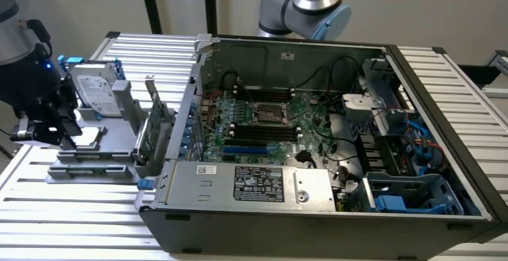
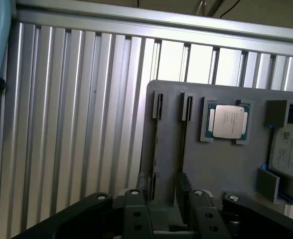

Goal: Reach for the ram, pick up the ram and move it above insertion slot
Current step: 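Pick up the ram and move it above insertion slot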

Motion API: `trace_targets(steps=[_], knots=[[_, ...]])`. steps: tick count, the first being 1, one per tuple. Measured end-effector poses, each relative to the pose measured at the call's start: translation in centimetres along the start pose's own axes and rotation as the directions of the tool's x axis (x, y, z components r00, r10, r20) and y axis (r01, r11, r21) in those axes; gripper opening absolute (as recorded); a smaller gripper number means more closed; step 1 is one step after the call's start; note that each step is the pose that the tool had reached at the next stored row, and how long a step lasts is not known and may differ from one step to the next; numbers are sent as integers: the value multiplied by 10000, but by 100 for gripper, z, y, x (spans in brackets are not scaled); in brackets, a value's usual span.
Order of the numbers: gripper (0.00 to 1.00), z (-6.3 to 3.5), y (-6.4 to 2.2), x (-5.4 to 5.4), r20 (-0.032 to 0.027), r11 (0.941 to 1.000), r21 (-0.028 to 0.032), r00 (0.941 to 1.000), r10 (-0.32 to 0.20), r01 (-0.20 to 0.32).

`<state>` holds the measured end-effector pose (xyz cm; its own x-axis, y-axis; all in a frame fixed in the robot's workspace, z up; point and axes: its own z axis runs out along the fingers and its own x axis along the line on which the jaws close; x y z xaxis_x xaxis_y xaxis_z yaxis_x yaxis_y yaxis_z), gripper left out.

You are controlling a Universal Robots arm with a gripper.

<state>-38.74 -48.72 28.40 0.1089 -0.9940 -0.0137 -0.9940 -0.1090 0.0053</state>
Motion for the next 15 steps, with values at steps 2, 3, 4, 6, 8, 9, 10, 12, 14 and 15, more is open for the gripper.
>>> trace_targets(steps=[2, 3, 4, 6, 8, 9, 10, 12, 14, 15], knots=[[36, 36, 1, 5, -1, 10000, 0, 10000, 0, 0], [36, 54, 1, 7, 0, 10000, 0, 10000, 0, 0], [36, 72, 0, 7, 0, 10000, 0, 10000, 0, 0], [36, 109, 0, 8, 0, 10000, 0, 10000, 0, 0], [36, 145, 0, 9, 0, 10000, 0, 10000, 0, 0], [36, 162, 0, 9, -1, 10000, -1, 10000, 0, 0], [36, 181, 0, 9, -1, 10000, 0, 10000, 0, 0], [36, 218, -1, 10, -1, 10000, -1, 10000, -1, 1], [36, 253, -1, 10, -2, 10000, -2, 10000, -1, 1], [36, 273, -1, 10, 0, 10000, 0, 10000, -1, 1]])
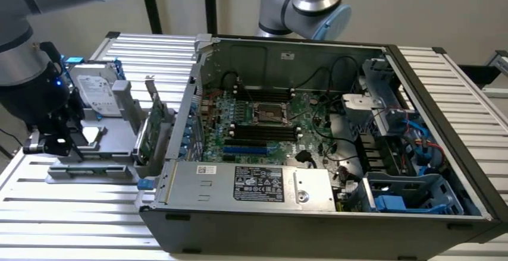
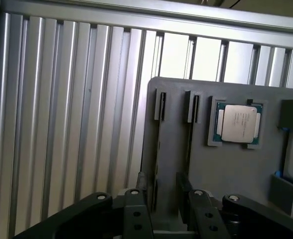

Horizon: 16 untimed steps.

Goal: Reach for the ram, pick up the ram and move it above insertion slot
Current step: 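Pick up the ram and move it above insertion slot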

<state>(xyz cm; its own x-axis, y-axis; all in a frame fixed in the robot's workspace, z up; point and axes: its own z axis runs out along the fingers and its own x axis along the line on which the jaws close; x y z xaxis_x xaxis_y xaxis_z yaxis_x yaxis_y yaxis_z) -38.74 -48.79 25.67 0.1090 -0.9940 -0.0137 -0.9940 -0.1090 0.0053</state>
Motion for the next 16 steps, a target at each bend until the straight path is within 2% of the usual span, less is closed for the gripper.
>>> trace_targets(steps=[16], knots=[[36, 290, 0, 18, 0, 10000, -7, 10000, -2, 2]])
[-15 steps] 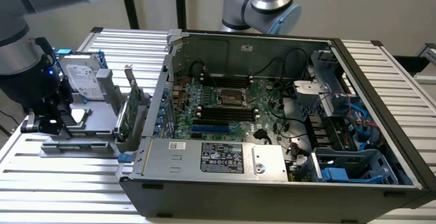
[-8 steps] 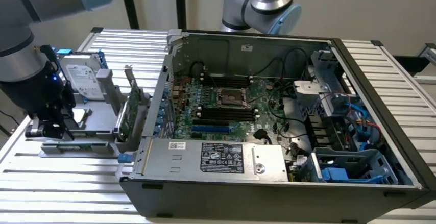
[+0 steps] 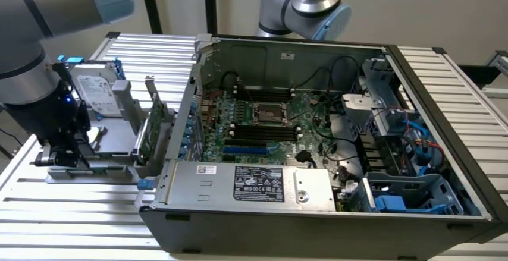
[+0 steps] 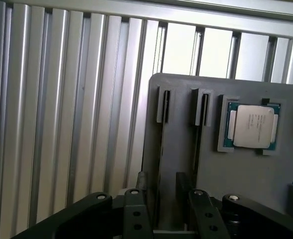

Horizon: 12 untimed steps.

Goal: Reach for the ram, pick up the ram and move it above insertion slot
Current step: 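Pick up the ram and move it above insertion slot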

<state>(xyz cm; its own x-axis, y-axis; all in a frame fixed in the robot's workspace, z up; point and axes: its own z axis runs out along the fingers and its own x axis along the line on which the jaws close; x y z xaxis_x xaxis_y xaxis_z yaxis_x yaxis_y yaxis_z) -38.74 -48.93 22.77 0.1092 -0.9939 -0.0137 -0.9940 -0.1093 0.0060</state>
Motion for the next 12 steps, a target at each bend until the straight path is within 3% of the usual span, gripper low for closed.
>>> trace_targets(steps=[12], knots=[[36, 217, 0, 15, 3, 10000, -33, 10000, 1, -1]])
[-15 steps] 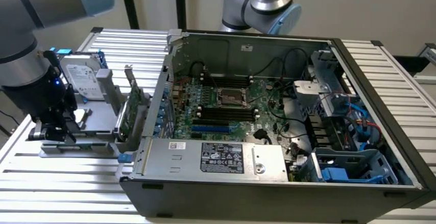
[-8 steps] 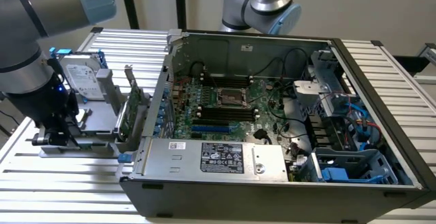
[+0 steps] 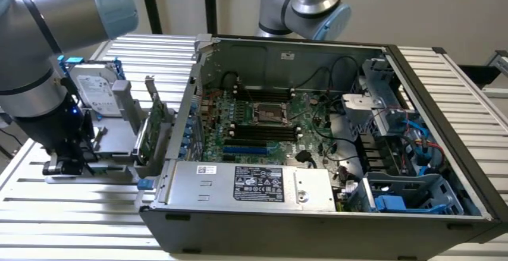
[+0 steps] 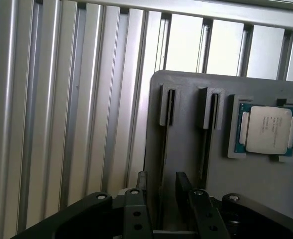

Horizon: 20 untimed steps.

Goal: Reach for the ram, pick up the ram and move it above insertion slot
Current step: 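Pick up the ram and move it above insertion slot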

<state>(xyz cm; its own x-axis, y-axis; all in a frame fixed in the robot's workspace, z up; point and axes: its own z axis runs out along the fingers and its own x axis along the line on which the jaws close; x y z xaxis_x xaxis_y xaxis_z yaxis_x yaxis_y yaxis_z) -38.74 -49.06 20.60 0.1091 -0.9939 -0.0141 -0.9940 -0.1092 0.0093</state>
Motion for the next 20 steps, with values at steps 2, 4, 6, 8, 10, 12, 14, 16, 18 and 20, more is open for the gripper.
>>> trace_targets(steps=[2, 4, 6, 8, 10, 12, 14, 16, 18, 20], knots=[[36, 32, 0, 0, 3, 10000, -9, 10000, 0, 0], [36, 58, -1, 1, 7, 10000, -33, 10000, 0, 0], [36, 72, -2, 1, 14, 10000, -71, 10000, 0, 0], [36, 76, -4, 1, 22, 10000, -94, 10000, 2, -1], [36, 78, -8, 2, 29, 10000, -96, 10000, 1, -1], [28, 79, -11, 2, 35, 10000, -94, 10000, 1, -1], [22, 78, -12, 2, 39, 10000, -96, 10000, 2, -2], [13, 78, -13, 2, 36, 10000, -97, 10000, 2, -2], [13, 78, -13, 3, 36, 10000, -98, 10000, 1, -1], [13, 78, -14, 2, 37, 9999, -102, 10000, 6, -6]])
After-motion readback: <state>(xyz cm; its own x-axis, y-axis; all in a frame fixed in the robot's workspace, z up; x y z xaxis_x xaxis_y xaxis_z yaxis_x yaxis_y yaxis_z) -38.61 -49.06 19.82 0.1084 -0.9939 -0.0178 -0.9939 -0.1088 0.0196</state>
